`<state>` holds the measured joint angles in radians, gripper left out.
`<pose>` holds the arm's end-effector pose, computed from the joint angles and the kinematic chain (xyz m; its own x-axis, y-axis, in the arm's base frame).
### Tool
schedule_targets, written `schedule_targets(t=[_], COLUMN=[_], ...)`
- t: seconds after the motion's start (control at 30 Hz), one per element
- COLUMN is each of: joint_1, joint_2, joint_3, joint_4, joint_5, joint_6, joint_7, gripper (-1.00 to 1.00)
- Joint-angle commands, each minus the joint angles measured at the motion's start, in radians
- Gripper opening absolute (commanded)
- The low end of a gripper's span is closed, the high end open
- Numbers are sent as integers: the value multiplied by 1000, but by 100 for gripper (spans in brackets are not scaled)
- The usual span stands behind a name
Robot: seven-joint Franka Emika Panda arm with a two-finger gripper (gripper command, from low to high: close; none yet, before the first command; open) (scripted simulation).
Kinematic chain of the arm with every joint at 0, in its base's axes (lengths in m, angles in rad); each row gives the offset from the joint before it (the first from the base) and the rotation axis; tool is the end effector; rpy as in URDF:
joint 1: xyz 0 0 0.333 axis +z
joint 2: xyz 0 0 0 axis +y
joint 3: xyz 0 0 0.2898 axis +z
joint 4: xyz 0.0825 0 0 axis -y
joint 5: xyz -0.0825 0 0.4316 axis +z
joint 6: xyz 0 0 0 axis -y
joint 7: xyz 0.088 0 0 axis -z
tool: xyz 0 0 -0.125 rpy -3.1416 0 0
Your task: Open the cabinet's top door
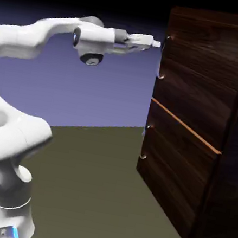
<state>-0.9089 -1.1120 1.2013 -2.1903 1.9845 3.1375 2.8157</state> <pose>0.4646 0.2115 0.5846 0.0302 0.6191 -0.7848 0.0314 0.7842 0.6198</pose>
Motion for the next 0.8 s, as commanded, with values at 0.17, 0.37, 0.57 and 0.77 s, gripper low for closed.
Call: schedule_targets(t=[0.17, 0.37, 0.57, 0.77], joint_1=[-145, -170, -61, 22], joint_2=[-35, -108, -301, -474], joint_3=[77, 42, -88, -205], joint_4=[95, 70, -141, -344], joint_5=[107, 162, 216, 238], joint_6=[-37, -150, -411, -672], joint_7=[82, 72, 82, 81], gripper=[0, -100, -100, -100])
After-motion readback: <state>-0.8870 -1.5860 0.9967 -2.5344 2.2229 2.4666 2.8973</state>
